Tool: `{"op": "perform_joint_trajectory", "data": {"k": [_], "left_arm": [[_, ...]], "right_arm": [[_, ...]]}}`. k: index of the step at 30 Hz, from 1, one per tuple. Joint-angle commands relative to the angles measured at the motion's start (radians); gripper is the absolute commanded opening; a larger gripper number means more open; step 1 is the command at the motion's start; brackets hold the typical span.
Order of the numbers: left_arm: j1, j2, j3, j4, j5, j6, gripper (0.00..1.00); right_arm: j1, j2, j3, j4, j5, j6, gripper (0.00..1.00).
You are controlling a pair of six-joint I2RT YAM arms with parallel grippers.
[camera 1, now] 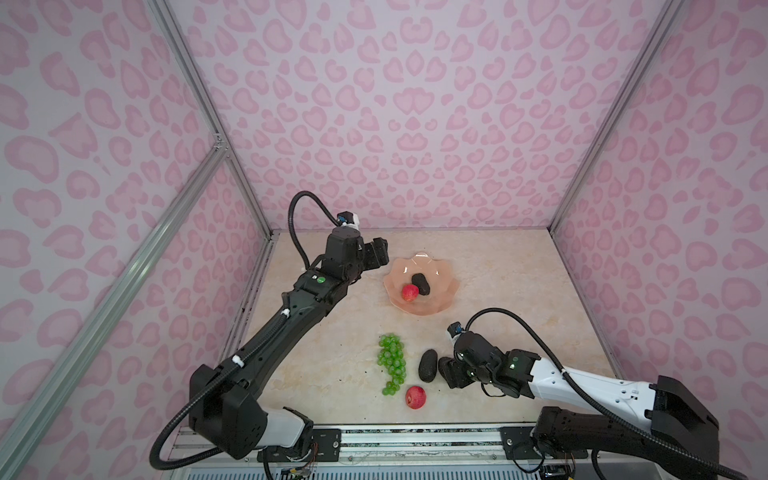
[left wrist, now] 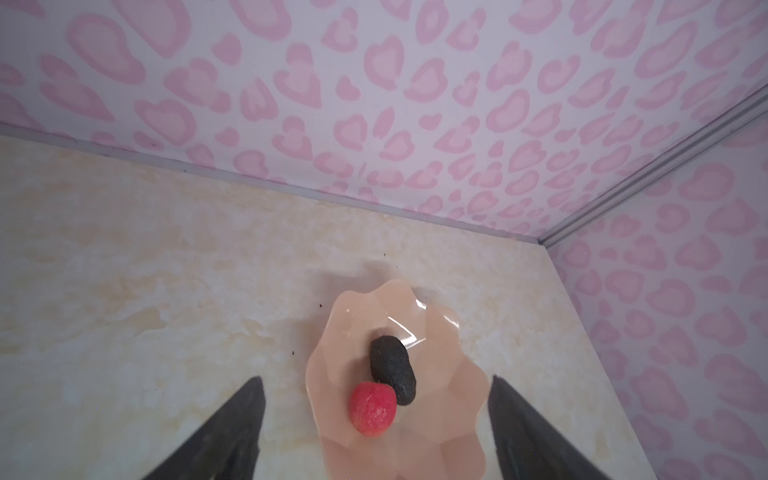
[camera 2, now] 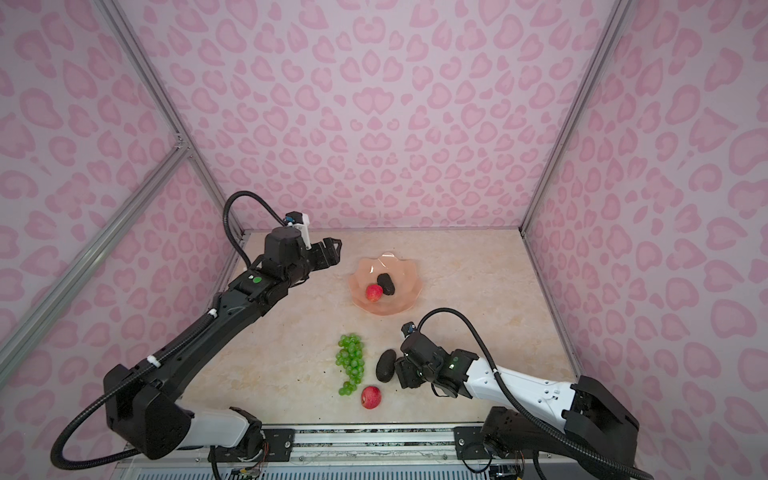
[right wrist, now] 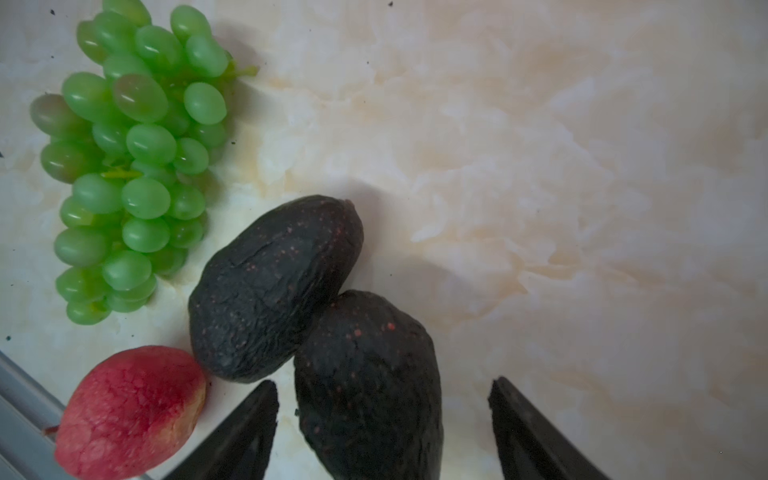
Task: Place and organize the fake fruits in the fruit bowl
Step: 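Grasp a second avocado with the right gripper and place it in the bowl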
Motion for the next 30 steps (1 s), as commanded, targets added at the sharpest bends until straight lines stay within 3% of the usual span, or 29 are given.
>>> {"op": "perform_joint_trajectory", "data": {"k": [1,7,11,16,20,24,30], "left_arm": [[0.035,-0.113,-0.098,0.106,-0.119,0.006,0.89],[0.09,-0.239,-0.202,0.094,-0.151,-0.029,0.91],[0.105,-0.267,-0.237,0.099,-0.15,-0.045,0.91],[0.116,-0.28,-0.265,0.087,-0.131,-0.052,0.91],[0.119,-0.301,-0.291,0.076,-0.12,-0.054,0.92],[0.122,-0.334,-0.314,0.058,-0.107,-0.06,0.92],[0.123,-0.4,-0.34,0.001,-0.102,-0.016,0.92]], "right_arm": [[0.023,0.042,-0.007,0.054,0.009,0.041,0.71],[0.025,0.072,0.007,0.041,0.04,0.063,0.41],[0.025,0.015,0.031,-0.05,0.09,0.073,0.3],[-0.004,-0.087,0.121,-0.131,0.237,0.054,0.27],[-0.166,-0.079,0.206,-0.035,0.175,0.024,0.26],[-0.314,0.077,0.34,0.091,0.122,-0.005,0.26],[-0.39,0.403,0.621,0.079,0.053,-0.066,0.26]]}}
